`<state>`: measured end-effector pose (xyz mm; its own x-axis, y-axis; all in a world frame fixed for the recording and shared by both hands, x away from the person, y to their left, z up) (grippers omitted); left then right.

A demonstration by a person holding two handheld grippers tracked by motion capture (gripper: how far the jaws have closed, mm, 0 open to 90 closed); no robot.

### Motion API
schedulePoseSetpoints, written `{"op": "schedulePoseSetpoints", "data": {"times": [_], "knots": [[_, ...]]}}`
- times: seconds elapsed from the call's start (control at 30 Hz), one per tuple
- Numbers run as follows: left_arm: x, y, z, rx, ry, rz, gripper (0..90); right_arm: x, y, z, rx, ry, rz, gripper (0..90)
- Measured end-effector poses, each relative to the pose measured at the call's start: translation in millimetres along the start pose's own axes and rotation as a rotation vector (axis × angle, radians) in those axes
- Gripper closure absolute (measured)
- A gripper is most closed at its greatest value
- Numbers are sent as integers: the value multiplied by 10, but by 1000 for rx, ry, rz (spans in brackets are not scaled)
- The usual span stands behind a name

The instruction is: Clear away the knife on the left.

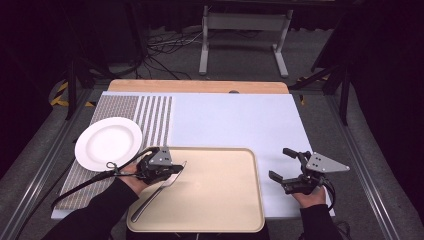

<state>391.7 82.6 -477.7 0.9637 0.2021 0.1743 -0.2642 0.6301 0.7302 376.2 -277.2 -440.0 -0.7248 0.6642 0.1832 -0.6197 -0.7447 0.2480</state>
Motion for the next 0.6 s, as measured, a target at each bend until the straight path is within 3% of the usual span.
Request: {"op": "schedulePoseSetpoints", "data": {"times": [0.13, 0.27, 0.37, 0.6], "knots": [[25, -69, -73, 52, 16, -11, 900, -19, 11, -8, -3, -3, -2, 44], [-7, -112, -79, 53, 20, -42, 900, -24, 4, -21, 4, -12, 2, 44], [7, -143, -122, 87, 36, -49, 900, -18, 5, -18, 1, -13, 0, 44], [-32, -176, -149, 111, 21, -78, 900, -19, 2, -22, 5, -14, 1, 44]]}}
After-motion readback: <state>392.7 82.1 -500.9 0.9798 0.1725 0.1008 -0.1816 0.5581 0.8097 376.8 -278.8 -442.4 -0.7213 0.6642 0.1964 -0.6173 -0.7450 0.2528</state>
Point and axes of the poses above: each handheld gripper's, and its own axes: y roughly backward along the jaws, z roughly out of its top, x roughly to its left, the point moved 7 cm from there along -y, roughly forward along the jaws, and after that the axes turned 12 degrees about -y, right-handed, at the moved point
